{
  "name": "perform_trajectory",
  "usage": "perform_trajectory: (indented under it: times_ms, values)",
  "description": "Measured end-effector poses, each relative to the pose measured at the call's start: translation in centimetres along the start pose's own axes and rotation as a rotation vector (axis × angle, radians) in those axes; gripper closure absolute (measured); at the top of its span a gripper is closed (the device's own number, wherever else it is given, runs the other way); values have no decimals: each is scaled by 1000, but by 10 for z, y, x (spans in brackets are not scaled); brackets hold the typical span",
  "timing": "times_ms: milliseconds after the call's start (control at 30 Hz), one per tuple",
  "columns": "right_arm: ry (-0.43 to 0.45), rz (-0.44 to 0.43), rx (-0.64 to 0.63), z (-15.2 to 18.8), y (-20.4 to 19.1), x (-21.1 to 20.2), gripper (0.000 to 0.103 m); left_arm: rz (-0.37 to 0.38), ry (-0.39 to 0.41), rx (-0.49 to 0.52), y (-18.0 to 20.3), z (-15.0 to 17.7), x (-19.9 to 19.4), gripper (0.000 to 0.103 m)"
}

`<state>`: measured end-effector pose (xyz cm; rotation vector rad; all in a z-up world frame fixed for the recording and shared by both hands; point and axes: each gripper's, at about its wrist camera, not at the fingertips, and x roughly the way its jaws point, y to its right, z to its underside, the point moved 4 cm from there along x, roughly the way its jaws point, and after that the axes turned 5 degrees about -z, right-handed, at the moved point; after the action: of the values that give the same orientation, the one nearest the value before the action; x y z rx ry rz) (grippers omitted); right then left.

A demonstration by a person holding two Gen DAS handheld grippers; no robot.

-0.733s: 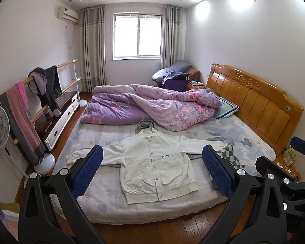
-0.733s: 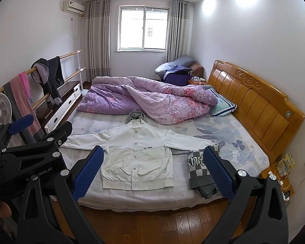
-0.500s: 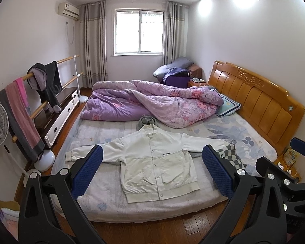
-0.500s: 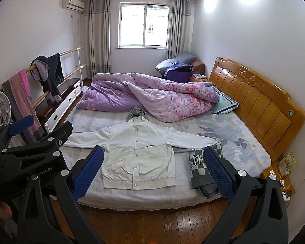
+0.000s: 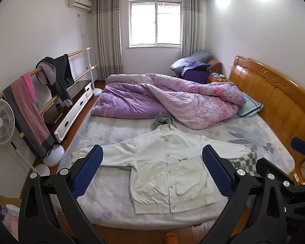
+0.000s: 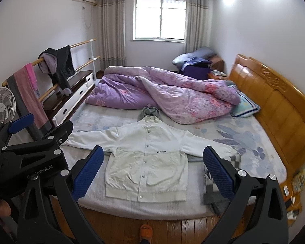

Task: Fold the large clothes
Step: 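Move both tools toward the white jacket lying on the bed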

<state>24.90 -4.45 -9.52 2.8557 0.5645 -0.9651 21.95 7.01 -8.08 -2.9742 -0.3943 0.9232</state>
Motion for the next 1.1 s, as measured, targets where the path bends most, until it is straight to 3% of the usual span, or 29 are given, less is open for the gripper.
perform_trajectory:
  times_ms: [233, 467, 667, 867, 1033, 1100]
  values:
    - [-66, -56, -42, -41, 19, 82, 8, -48, -80, -22, 0, -41, 90, 5]
    - [-189, -104, -81, -50, 0, 166, 8, -95, -194, -42, -30, -37, 180, 5]
    - [-356, -95, -148, -29, -50, 262, 8, -44, -319, -87, -94, 12, 264, 5]
    - [-462, -34, -173, -5, -97, 351, 8, -17, -541, -153, -184, 77, 377, 5]
    - [-546, -19, -119, 12, -129, 425, 9, -29, -653, -321, -277, 134, 457, 5]
    - [-570, -18, -68, 20, -134, 446, 9, -49, -690, -441, -319, 159, 488, 5]
